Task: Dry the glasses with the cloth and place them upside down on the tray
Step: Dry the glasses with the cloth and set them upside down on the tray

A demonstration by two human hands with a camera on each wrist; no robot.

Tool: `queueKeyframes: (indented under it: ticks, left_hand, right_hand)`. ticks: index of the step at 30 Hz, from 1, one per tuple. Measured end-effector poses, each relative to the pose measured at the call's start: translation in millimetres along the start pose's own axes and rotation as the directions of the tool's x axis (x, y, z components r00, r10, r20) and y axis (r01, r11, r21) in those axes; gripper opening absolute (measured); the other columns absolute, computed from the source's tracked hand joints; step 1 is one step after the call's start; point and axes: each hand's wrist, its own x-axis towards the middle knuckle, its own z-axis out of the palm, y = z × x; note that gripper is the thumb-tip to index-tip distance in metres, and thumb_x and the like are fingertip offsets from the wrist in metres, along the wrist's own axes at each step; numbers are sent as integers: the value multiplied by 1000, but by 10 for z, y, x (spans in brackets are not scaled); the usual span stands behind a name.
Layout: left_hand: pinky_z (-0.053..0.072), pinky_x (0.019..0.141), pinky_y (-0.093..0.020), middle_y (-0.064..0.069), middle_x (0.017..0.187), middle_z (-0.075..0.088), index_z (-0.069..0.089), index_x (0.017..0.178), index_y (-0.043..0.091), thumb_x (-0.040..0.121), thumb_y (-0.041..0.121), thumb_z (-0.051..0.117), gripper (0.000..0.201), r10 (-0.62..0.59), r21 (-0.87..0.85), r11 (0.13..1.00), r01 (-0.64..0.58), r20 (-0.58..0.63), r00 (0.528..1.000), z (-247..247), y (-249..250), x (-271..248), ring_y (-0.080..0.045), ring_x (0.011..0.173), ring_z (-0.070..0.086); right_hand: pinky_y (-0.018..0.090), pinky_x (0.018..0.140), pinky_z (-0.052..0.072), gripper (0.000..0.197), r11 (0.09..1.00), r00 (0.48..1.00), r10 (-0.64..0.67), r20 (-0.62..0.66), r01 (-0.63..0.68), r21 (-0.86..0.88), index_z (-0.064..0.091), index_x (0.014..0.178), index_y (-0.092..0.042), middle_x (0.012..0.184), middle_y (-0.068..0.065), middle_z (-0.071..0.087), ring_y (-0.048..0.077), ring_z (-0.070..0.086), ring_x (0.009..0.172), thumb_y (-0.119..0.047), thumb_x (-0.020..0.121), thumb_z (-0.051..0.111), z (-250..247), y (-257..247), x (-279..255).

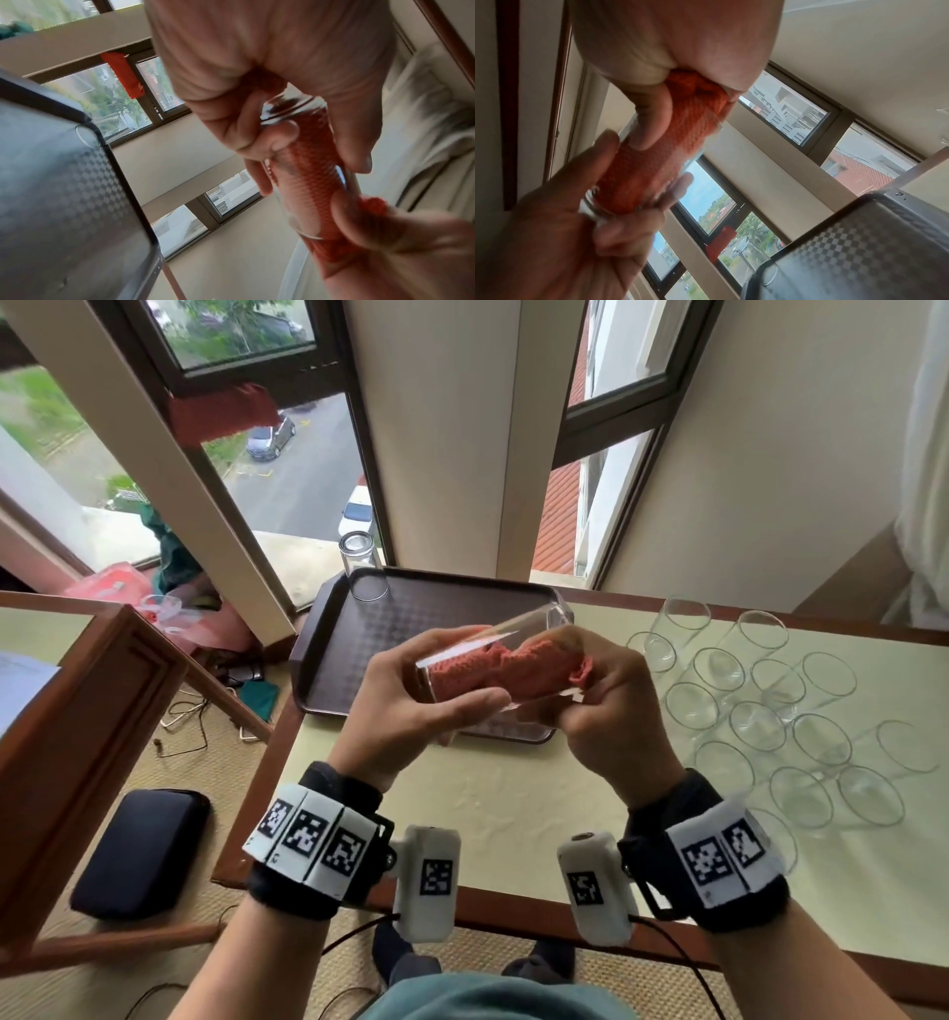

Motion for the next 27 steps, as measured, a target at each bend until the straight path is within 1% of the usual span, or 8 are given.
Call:
queueKeyframes:
  ticks: [3,6,11,16,19,22,24,27]
  left_hand:
    - [61,75,-27,-4,111,75,65,121,22,56,43,92,73,94,71,993,-94,2,996,2,10,-13,-18,95,74]
    - [59,89,-31,1,117,72,61,125,22,62,31,88,69,189,216,957,-193,39,981,-6,-20,-10,-18,106,72]
    - [59,84,-28,-7,116,72,61,124,12,56,22,91,75,73,47,996,-74,36,997,-28,13,30,-22,103,72]
    - [51,52,-14,-3,94,76,65,122,7,52,27,94,78,-23,-32,999,25,60,998,-145,105,32,-8,65,69]
    - [59,74,-22,-3,108,76,65,122,14,57,25,88,70,96,104,990,-98,25,995,-169,108,-6,-15,90,74]
    - [59,88,-30,-2,118,72,61,129,14,60,28,87,75,201,242,947,-210,59,978,-204,75,6,-18,106,72]
    - [59,87,-32,-5,116,73,61,128,14,59,26,90,76,141,169,974,-150,67,988,-214,69,17,-21,105,72]
    - [56,59,-19,-7,101,75,69,117,16,54,36,94,71,-49,-87,995,55,69,996,-236,57,21,-15,75,70]
  right_hand:
    - [21,67,58,54,998,999,-9,45,12,-65,67,92,-23,84,-14,73,5,72,83,22,63,72,-25,-48,45]
    - [38,76,62,45,998,993,62,97,-63,10,70,103,0,99,12,74,22,74,94,27,67,67,-64,-60,99]
    - [33,61,62,59,995,1000,-4,17,2,95,71,93,-8,85,2,76,21,75,84,36,61,51,-5,-59,78]
    - [22,61,58,53,996,997,-78,7,78,-48,70,87,-10,81,0,73,11,73,74,34,59,60,93,-53,88]
    - [19,68,56,56,999,997,-22,72,24,-30,68,90,-21,80,-15,73,5,72,78,26,61,73,95,-112,124]
    - [27,79,59,44,997,992,49,116,-54,45,71,100,-13,93,-4,77,15,74,90,5,61,80,64,-176,171]
    - [35,81,60,48,989,986,86,145,-102,107,70,106,1,101,11,76,26,74,96,7,59,79,47,-172,201]
    - [36,74,62,45,994,987,43,153,-57,90,71,101,1,99,13,76,27,74,93,21,61,72,73,-168,215]
